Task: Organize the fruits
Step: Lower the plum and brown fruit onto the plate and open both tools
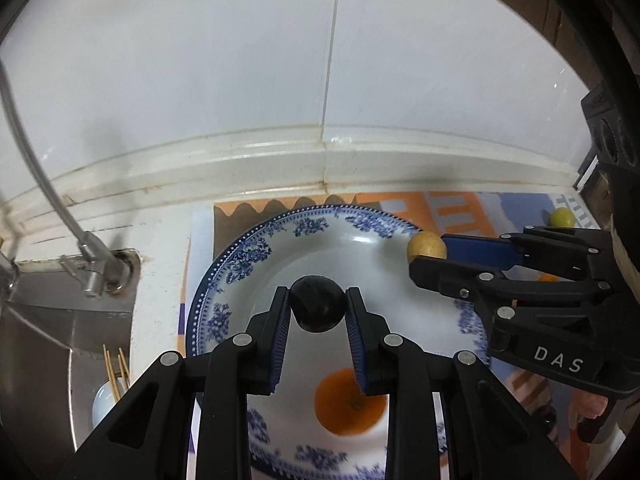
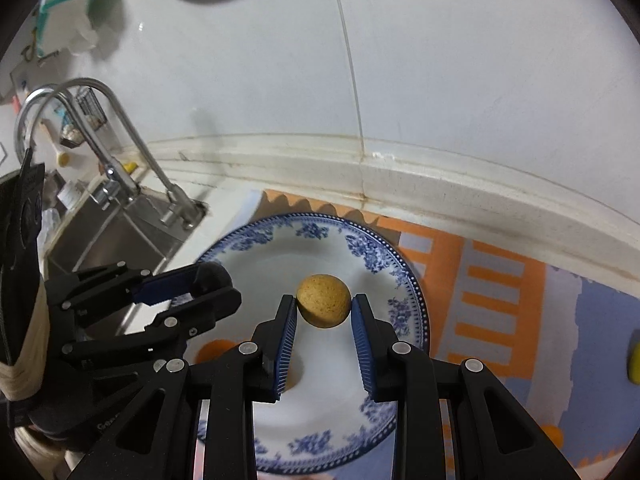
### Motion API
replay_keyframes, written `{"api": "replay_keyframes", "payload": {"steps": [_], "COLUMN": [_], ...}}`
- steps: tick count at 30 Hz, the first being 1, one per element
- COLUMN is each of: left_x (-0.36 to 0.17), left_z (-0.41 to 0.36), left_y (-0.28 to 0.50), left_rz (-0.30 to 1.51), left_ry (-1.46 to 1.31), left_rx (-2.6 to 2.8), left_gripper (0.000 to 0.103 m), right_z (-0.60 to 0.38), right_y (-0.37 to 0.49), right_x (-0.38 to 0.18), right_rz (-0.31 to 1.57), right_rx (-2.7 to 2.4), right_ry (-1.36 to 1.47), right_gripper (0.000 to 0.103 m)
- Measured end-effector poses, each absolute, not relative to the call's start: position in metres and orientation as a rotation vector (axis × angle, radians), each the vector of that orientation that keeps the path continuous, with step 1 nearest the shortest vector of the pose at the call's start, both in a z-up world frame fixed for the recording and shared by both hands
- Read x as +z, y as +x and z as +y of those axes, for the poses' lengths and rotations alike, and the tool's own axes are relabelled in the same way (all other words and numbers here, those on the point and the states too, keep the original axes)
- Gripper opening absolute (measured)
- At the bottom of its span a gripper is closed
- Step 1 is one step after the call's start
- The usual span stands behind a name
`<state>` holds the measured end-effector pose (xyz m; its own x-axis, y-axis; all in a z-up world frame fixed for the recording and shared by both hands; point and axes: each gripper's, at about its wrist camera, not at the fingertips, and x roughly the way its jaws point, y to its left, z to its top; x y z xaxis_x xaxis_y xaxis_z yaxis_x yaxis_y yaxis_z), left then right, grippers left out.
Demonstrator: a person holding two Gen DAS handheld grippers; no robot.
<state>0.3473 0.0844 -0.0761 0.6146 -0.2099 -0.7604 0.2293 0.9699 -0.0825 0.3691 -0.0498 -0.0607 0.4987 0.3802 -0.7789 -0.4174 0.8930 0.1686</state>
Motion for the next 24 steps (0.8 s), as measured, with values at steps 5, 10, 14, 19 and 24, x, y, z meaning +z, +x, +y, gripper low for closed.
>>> {"api": "replay_keyframes", "payload": {"steps": [5,10,14,19,24], "left_x": [-0.083,-0.084,-0.084,-0.073,-0.053], "left_z": [0.084,0.085,0.086,0.089,0.087], "left_y": [0.359,0.364,0.363,0.352,0.329], "left_rz": [0.895,0.904,0.91,0.889,0.839], "left_ry": [0.056,0.059,0.071,0.066,0.059], "left_rx": [-0.244,-0.248,-0.237,-0.204,-0.197], "left_gripper": [0.028,0.028,0.035,0.04,0.048], "right_z": [-0.047,-0.044,-0.044,-0.051,-0.063], "right_y": [0.382,0.386,0.386,0.379,0.36], "right_x": [-0.073,-0.081,-0.083,-0.074,-0.053], "right_rz": [0.967,0.993,0.997,0.954,0.897], "right_rx": [0.474,0.478,0.482,0.442,0.417], "right_ry": [-0.061,-0.055,-0.05,-0.037,-0.006], "right_gripper": [0.03,0.03,0.03,0.043,0.043]}}
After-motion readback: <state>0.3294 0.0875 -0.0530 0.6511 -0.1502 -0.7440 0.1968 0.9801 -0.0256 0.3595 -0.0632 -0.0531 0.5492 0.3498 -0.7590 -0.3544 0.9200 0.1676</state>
